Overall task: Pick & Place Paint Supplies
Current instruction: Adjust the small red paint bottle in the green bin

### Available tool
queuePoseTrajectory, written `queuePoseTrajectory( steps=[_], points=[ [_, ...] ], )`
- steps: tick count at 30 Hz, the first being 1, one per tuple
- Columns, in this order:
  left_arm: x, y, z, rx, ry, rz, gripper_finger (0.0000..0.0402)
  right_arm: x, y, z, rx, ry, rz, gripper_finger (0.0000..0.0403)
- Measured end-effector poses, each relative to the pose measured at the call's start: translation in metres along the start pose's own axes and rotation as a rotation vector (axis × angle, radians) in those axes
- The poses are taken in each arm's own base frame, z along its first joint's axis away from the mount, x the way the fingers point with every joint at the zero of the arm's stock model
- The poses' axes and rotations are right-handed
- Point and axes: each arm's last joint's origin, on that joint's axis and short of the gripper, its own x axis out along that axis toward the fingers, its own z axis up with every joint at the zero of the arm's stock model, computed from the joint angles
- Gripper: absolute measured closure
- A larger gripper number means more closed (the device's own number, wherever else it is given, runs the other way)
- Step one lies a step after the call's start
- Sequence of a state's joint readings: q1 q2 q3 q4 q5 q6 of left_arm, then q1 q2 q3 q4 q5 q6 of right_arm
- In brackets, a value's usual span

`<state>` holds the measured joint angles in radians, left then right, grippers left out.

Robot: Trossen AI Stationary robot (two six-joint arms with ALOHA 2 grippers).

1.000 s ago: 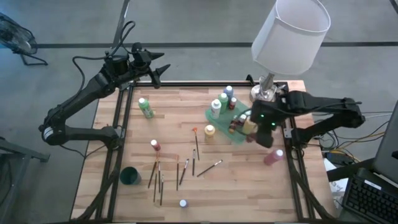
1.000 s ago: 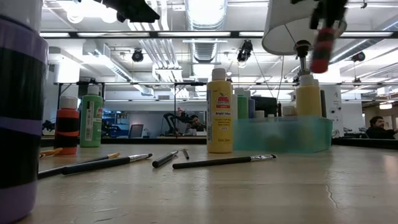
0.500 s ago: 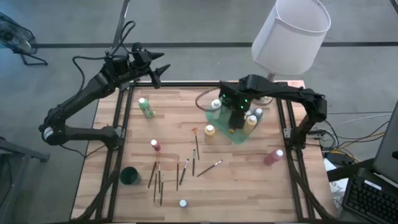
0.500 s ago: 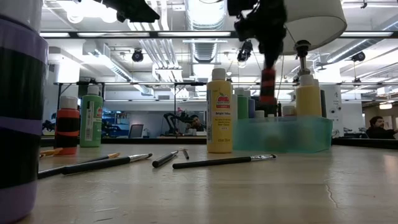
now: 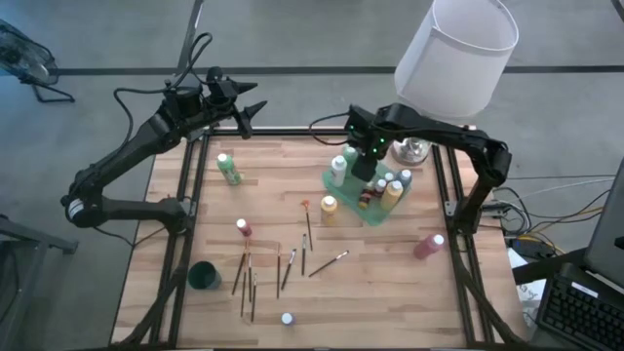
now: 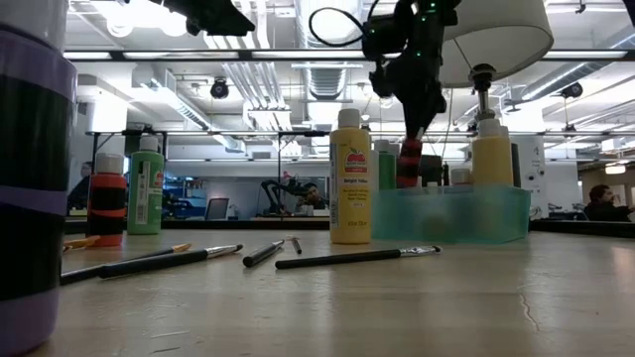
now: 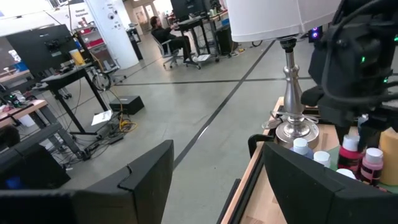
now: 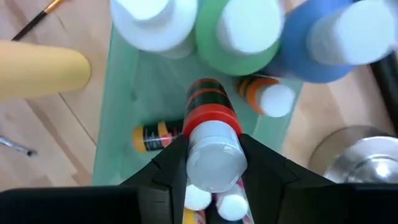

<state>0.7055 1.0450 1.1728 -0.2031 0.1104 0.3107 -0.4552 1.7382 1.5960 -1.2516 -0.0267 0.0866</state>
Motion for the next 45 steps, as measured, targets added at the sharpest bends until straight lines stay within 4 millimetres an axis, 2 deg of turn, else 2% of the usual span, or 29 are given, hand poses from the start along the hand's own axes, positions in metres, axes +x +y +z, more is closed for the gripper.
queuePoseTrajectory(
  steps=[9, 19, 27, 42, 45],
  points=[
    [0.0, 0.0, 0.0, 0.0, 0.0, 0.0, 0.0149, 0.02, -0.003, 0.001, 0.023, -0.031, 0.008, 0.0291],
    [0.0, 0.0, 0.0, 0.0, 0.0, 0.0, 0.0149, 0.057, -0.006, 0.005, 0.023, 0.045, -0.052, 0.0291],
    [0.0, 0.0, 0.0, 0.0, 0.0, 0.0, 0.0149, 0.058, -0.009, 0.009, 0.029, 0.01, -0.083, 0.0291],
    [0.0, 0.0, 0.0, 0.0, 0.0, 0.0, 0.0149, 0.07, -0.012, 0.005, 0.038, 0.013, -0.086, 0.0287],
    [0.0, 0.0, 0.0, 0.0, 0.0, 0.0, 0.0149, 0.072, -0.012, 0.005, 0.039, 0.008, -0.085, 0.0275]
  ],
)
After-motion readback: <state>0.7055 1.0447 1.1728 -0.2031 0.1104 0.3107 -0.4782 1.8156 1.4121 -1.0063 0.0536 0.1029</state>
